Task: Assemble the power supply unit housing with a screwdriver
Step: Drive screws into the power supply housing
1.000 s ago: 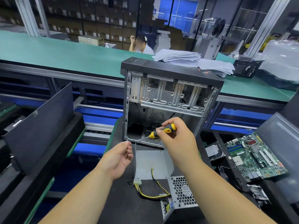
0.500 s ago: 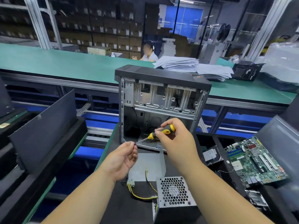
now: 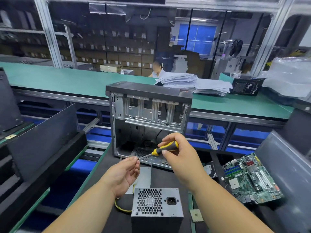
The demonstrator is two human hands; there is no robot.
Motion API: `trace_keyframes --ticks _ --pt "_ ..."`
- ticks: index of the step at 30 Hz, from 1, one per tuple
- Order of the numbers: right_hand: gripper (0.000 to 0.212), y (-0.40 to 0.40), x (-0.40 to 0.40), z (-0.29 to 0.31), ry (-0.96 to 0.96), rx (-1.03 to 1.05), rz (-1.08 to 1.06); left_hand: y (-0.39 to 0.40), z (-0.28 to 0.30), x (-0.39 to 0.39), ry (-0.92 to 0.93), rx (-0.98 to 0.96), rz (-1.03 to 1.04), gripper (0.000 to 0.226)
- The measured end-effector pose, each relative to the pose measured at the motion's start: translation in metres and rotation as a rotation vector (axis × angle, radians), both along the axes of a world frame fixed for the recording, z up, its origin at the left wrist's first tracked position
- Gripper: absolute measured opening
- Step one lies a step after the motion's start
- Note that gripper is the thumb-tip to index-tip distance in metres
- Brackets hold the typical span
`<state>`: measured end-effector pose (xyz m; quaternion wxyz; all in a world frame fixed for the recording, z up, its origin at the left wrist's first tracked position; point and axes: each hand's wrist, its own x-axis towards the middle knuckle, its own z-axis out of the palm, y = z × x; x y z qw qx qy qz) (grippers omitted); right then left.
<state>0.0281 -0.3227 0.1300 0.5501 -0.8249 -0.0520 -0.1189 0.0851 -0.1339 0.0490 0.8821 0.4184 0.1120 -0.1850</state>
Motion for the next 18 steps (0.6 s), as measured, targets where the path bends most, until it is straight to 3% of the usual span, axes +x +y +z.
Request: trace_keyframes --ticks 11,18 --pt "0.021 -0.032 -0.019 0.004 -0.037 0.097 -0.019 -0.022 0.009 -0.033 -0.235 0.202 -0.026 0.004" --pt "0.028 -0.040 -0.017 -0.009 -0.075 0.141 -0.132 -0.031 0.006 -0.042 -0.323 0.271 -0.072 0.006"
